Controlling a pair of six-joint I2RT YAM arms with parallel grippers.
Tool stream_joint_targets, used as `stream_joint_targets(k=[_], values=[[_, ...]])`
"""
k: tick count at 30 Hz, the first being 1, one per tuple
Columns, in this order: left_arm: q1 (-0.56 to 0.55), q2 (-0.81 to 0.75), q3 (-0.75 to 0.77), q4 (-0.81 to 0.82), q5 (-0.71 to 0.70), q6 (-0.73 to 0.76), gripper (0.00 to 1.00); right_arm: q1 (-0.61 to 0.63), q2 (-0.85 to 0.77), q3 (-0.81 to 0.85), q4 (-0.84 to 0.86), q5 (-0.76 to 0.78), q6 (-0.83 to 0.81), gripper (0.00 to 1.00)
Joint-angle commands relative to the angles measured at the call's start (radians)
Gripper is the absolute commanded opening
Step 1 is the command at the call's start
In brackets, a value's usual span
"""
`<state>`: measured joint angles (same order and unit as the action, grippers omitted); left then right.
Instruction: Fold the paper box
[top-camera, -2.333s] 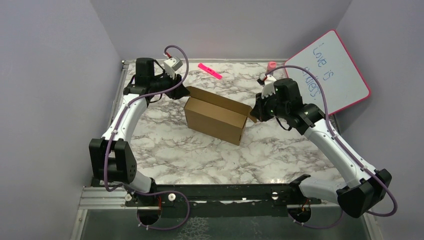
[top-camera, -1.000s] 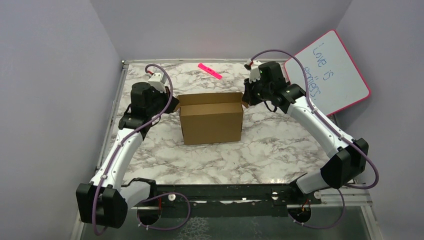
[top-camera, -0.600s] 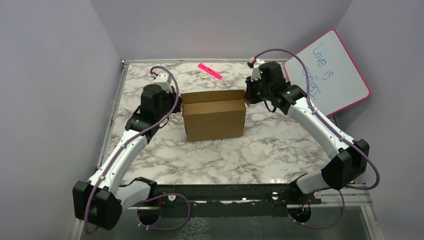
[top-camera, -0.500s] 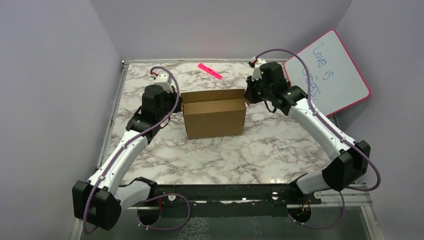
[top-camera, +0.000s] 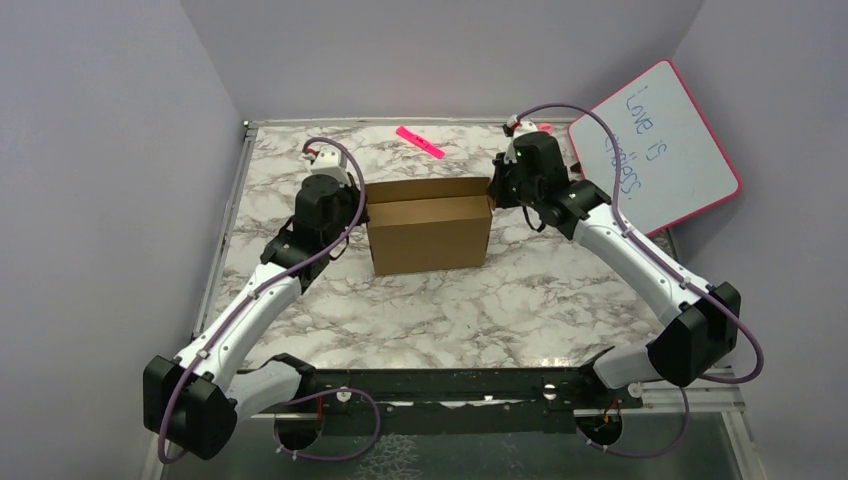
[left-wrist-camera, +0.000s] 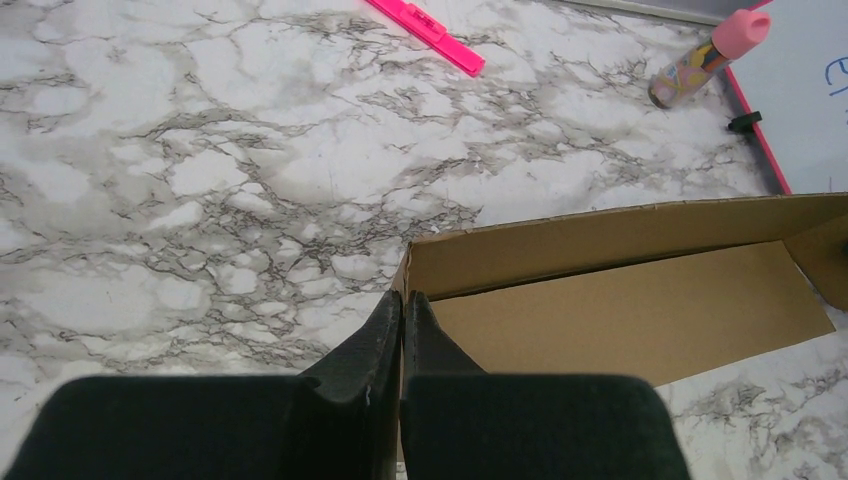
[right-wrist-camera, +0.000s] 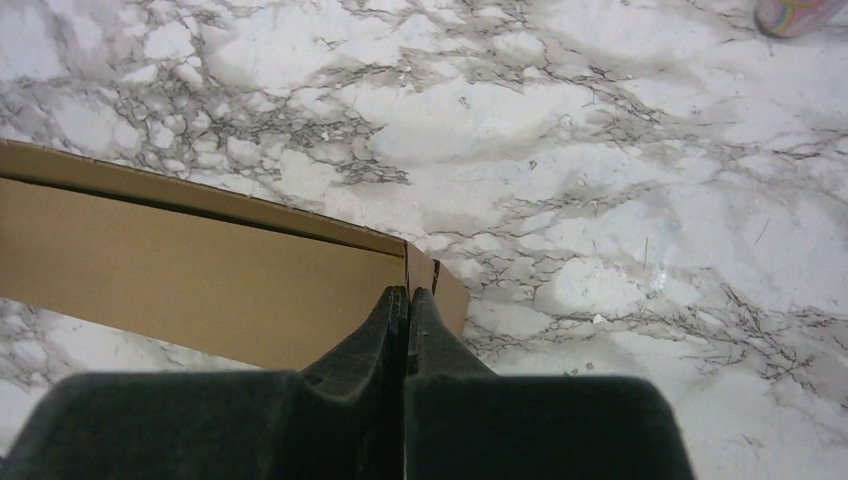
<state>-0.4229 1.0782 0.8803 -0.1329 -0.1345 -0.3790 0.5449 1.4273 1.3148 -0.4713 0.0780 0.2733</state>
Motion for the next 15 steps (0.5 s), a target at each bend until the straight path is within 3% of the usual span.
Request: stream_joint_targets(k=[1,15], values=[[-0.056,0.003,-0.008,0.059,-0.011,-0.044,0.02,0.052,-0.027,-0.025,0.046,0.024,0.101,0.01],[-0.112,-0.003,-0.03,0.075,-0.073,-0.055,0.02,0.134,-0.038,-0.054,0.041,0.179,0.162,0.01]])
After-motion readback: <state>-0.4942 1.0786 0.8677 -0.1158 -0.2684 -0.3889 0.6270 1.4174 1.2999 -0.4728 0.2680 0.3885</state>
